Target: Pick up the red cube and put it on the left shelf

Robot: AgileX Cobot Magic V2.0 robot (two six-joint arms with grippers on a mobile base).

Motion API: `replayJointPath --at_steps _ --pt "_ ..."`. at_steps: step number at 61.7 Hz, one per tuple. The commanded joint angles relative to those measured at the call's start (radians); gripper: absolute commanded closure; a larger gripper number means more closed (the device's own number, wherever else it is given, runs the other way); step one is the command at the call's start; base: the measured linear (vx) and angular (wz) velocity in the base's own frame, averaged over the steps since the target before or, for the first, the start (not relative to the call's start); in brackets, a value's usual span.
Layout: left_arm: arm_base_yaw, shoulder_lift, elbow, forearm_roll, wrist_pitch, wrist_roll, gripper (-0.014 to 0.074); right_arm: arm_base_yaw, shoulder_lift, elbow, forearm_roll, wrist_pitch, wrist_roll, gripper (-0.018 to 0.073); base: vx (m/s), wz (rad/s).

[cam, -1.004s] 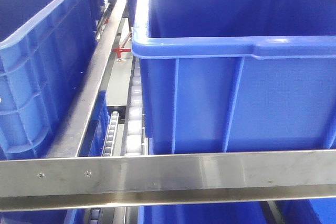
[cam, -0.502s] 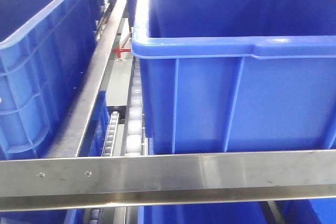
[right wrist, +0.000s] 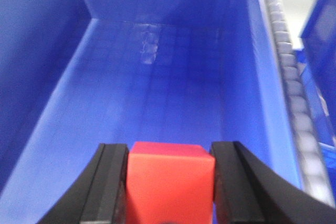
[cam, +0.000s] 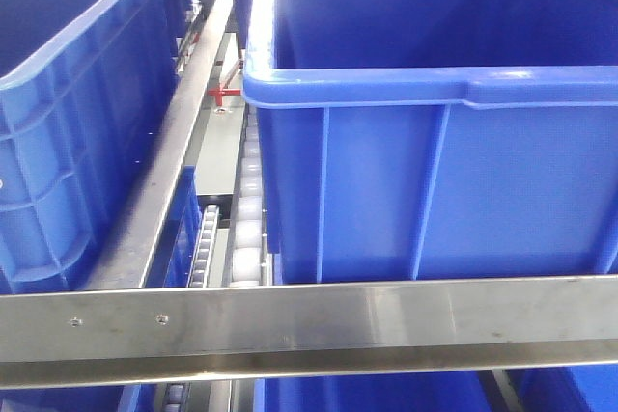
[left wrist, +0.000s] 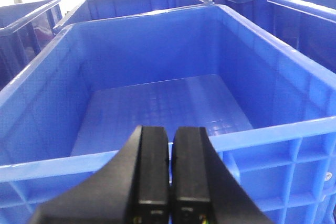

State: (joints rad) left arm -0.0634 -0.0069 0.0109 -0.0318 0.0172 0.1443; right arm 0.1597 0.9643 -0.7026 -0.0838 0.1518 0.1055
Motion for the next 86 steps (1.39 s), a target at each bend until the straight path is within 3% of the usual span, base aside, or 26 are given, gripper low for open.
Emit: replayJointPath --at_steps 1,12,18,21,27,29,54,59,64,71,74,86 --pt "0.002 0.008 0.022 -0.010 -0.083 0.001 0.0491 0.003 0.103 -0.125 -0.012 -0.093 -0.003 0.0500 0.00 0.00" --pt "0.002 0.008 0.022 -0.010 -0.083 0.001 0.0491 0.056 0.323 -0.327 -0.012 -0.057 -0.006 0.0459 0.00 0.00" --pt "0.002 0.008 0.022 -0.010 -0.083 0.001 0.0491 0.094 0.404 -0.410 -0.015 -0.038 -0.032 0.0302 0.00 0.00" --pt "0.002 0.008 0.022 -0.010 -0.083 0.001 0.0491 0.112 0.443 -0.439 -0.015 -0.036 -0.033 0.0153 0.00 0.00" --pt "0.002 0.008 0.022 -0.010 -0.083 0.001 0.0491 0.124 0.489 -0.474 -0.015 -0.033 -0.033 -0.0054 0.00 0.00" --pt "0.002 0.008 0.022 -0.010 -0.083 0.001 0.0491 0.127 0.498 -0.481 -0.015 -0.032 -0.033 -0.0079 0.00 0.00" --pt "0.002 0.008 0.022 -0.010 -0.083 0.001 0.0491 0.129 0.470 -0.450 -0.015 0.012 -0.033 0.0003 0.00 0.00" --pt "0.002 0.008 0.022 -0.010 -0.083 0.001 0.0491 0.129 0.426 -0.397 -0.015 -0.012 -0.033 0.0087 0.00 0.00" --pt "0.002 0.008 0.022 -0.010 -0.083 0.001 0.0491 0.129 0.368 -0.327 -0.015 -0.051 -0.033 0.0228 0.00 0.00" --pt "0.002 0.008 0.022 -0.010 -0.083 0.001 0.0491 0.129 0.263 -0.207 -0.015 -0.118 -0.033 0.0529 0.00 0.00" --pt "0.002 0.008 0.022 -0.010 -0.083 0.001 0.0491 0.129 0.215 -0.154 -0.015 -0.158 -0.033 0.0484 0.00 0.00" --pt "0.002 0.008 0.022 -0.010 -0.083 0.001 0.0491 0.129 0.040 0.020 -0.015 -0.291 -0.033 0.0510 0.00 0.00"
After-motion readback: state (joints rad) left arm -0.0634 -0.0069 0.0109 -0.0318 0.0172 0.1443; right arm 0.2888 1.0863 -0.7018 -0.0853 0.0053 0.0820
